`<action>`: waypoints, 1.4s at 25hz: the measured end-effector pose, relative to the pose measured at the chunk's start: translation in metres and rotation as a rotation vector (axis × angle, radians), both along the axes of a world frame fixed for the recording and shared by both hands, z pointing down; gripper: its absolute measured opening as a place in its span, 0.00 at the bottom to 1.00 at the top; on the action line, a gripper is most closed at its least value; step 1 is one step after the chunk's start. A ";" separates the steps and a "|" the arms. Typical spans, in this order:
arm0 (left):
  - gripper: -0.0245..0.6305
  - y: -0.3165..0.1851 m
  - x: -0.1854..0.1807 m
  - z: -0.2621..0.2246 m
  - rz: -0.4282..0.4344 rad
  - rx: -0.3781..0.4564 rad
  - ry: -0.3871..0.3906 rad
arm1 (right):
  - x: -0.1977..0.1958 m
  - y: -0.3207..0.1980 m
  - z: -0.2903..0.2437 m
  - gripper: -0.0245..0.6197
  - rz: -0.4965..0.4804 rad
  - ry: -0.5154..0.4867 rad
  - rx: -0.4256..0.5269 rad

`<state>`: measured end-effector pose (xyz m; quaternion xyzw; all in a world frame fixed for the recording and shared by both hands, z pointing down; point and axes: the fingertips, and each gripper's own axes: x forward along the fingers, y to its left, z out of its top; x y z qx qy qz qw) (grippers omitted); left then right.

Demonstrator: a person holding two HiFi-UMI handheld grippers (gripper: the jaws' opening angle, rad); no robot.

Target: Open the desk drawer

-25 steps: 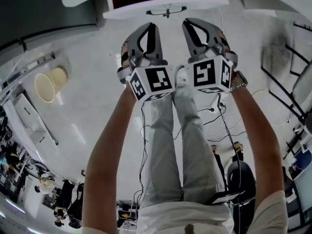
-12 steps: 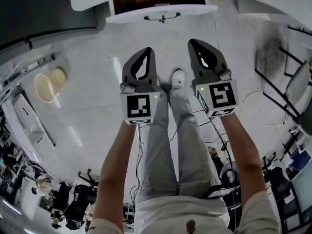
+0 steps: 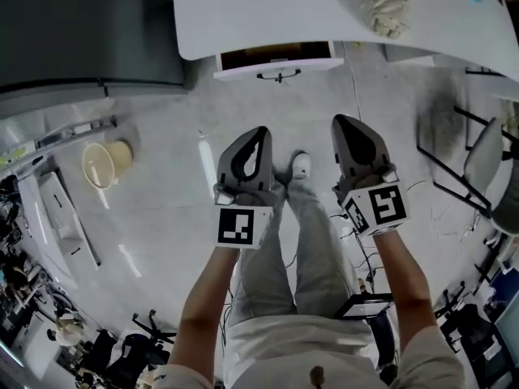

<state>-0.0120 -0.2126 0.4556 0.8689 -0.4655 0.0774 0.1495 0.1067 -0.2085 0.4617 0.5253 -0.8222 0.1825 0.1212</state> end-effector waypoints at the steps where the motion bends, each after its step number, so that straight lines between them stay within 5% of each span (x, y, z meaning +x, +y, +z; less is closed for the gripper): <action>1: 0.05 0.001 -0.001 -0.015 -0.010 0.009 0.002 | 0.003 0.003 -0.012 0.08 0.010 -0.012 0.006; 10: 0.05 0.018 -0.034 -0.138 -0.011 0.061 -0.007 | 0.004 0.027 -0.146 0.08 -0.013 -0.067 0.114; 20: 0.05 0.095 -0.030 -0.268 -0.084 0.081 0.018 | 0.065 0.112 -0.289 0.08 -0.009 -0.078 0.217; 35: 0.05 0.130 -0.011 -0.390 -0.082 0.237 0.077 | 0.084 0.148 -0.407 0.08 -0.013 -0.130 0.342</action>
